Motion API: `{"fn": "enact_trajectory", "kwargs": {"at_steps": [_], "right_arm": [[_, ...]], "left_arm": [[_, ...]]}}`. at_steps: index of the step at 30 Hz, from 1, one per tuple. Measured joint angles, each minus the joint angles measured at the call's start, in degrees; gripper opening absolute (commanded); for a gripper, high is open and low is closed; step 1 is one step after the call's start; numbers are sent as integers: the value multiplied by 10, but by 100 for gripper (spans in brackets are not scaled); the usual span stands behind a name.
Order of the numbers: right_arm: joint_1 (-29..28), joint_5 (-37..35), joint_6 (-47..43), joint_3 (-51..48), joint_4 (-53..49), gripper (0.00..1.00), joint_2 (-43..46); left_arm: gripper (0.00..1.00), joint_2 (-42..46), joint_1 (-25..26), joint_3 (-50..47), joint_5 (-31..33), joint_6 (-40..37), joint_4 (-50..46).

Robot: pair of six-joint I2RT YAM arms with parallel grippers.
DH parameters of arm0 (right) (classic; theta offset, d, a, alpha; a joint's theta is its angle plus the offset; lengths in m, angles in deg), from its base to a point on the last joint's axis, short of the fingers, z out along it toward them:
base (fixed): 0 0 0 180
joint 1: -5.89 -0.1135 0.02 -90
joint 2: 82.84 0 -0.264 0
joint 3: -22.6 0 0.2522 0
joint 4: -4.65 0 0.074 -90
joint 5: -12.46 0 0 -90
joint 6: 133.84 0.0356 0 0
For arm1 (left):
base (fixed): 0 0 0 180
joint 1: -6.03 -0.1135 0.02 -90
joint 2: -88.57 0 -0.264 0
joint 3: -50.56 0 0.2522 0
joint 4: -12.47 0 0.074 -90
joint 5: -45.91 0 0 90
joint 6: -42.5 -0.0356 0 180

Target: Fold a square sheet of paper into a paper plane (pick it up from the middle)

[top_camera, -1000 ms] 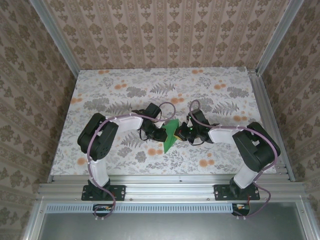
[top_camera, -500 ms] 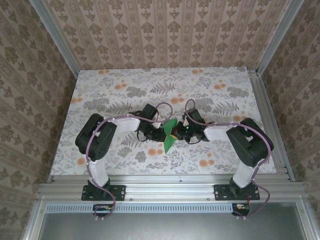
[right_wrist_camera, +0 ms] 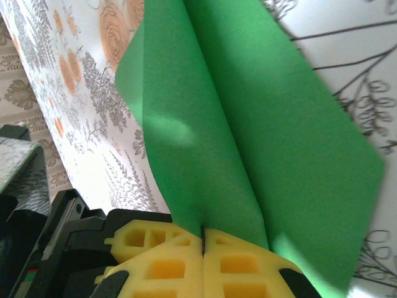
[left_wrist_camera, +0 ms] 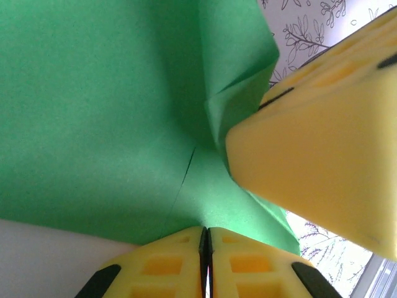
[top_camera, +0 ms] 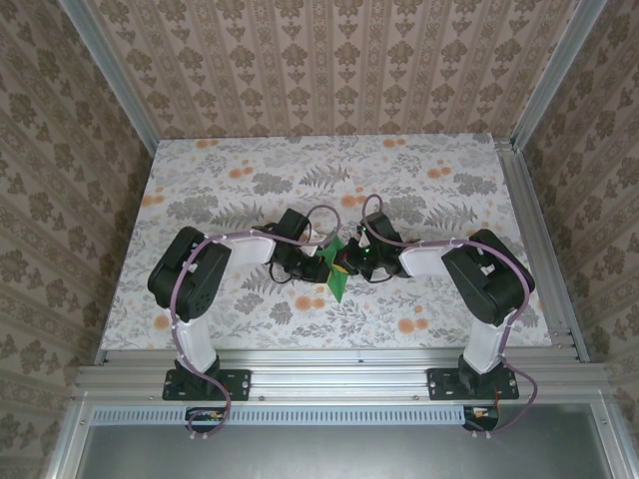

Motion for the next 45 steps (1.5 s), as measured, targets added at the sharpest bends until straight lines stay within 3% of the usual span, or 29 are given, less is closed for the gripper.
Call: {"fn": "enact_trajectory", "kwargs": {"at_steps": [19, 34, 45], "right_arm": [[-13, 10, 15, 10, 23, 0, -35], [-16, 14, 30, 11, 50, 0, -44], [-24, 18, 30, 14, 51, 0, -52]], "left_arm": [[10, 19, -13, -43, -16, 2, 51], [1, 50, -37, -101, -30, 39, 111], [0, 50, -45, -115, -49, 61, 140]]}}
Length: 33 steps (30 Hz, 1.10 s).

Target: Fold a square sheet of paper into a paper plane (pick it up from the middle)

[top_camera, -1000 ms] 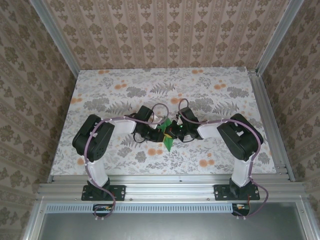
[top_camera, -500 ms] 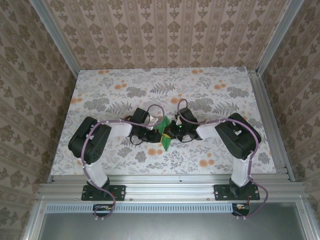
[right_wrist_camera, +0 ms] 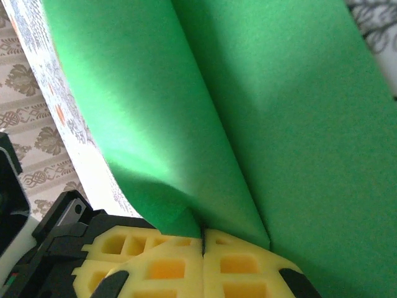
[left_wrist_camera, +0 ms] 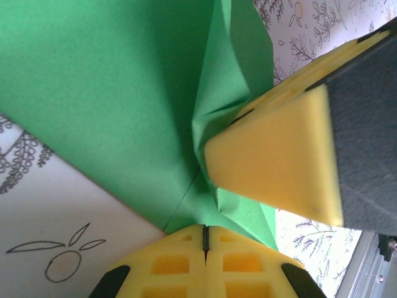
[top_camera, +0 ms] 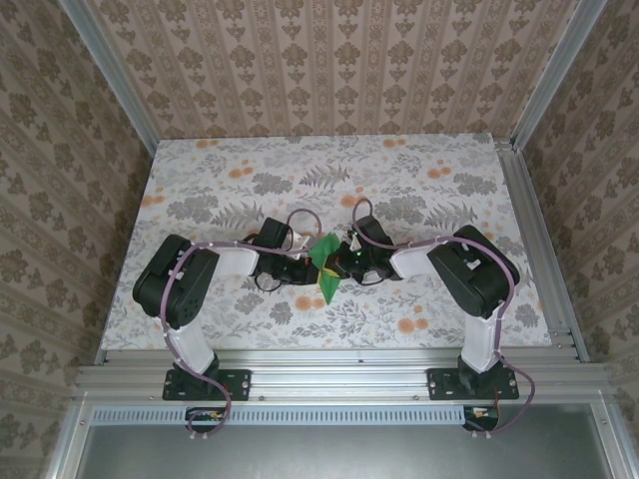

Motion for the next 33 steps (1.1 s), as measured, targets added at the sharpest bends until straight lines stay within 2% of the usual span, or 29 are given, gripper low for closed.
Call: {"fn": "enact_trajectory", "kwargs": {"at_steps": [17, 27, 33], "right_arm": [[-7, 4, 3, 18, 0, 0, -17], [-7, -9, -23, 34, -50, 0, -17], [-7, -9, -27, 35, -50, 0, -17]], "left_arm": [[0, 0, -6, -7, -7, 0, 12], [2, 59, -13, -11, 16, 18, 7], [1, 58, -15, -10, 28, 27, 8]]}}
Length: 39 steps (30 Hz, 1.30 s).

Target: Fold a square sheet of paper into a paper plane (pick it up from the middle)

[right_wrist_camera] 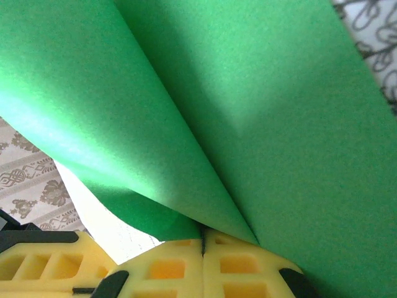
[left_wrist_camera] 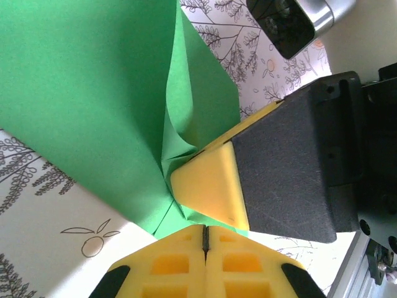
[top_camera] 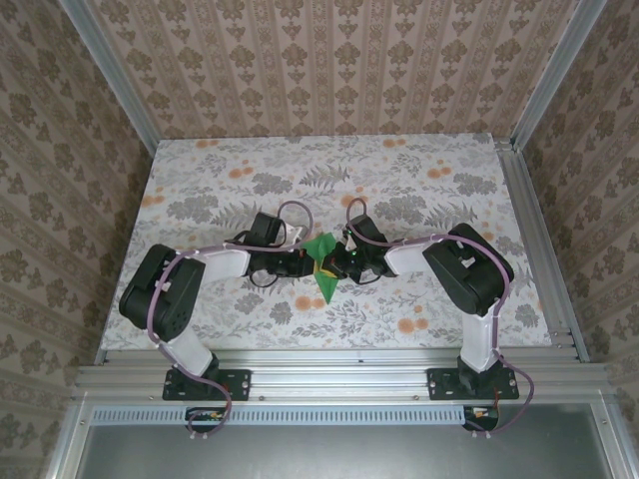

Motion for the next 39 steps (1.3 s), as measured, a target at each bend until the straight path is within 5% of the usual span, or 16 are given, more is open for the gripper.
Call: {"fn": "enact_trajectory", "kwargs": {"at_steps": [39], "right_arm": [[-10, 0, 46, -5, 55, 0, 0]], "left_arm": [[0, -61, -11, 12, -10, 4, -4]]}}
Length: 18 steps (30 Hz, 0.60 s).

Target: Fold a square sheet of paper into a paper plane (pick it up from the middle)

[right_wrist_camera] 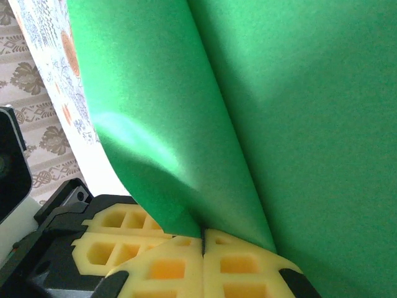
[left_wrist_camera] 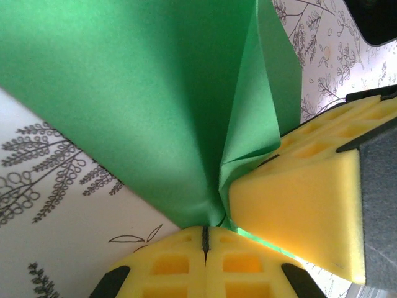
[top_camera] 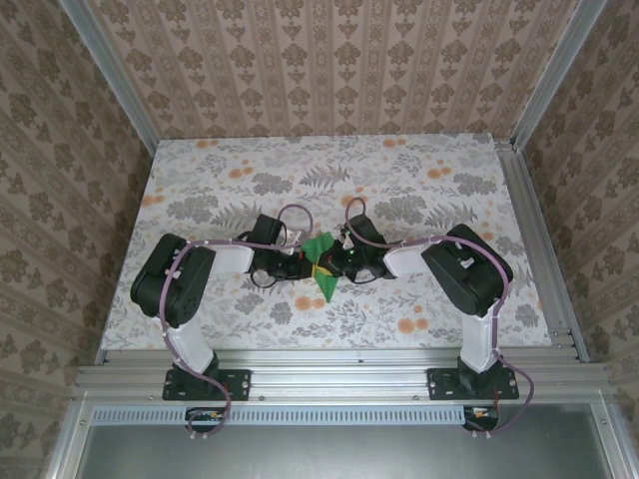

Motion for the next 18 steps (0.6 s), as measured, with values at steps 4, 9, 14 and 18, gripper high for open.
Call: {"fn": "enact_trajectory", "kwargs": {"at_steps": [4, 9, 14, 18], "right_arm": [[0, 0, 10, 0, 7, 0, -2], [-1, 0, 18, 0, 20, 0, -12], [-2, 6, 32, -2, 41, 0, -22], [-1, 9, 42, -5, 55, 0, -26]], "left_arm": [[0, -1, -1, 0, -3, 0, 2], [0, -2, -3, 0, -7, 4, 2], [0, -2, -5, -4, -10, 11, 9], [0, -2, -9, -13, -19, 19, 27]]}}
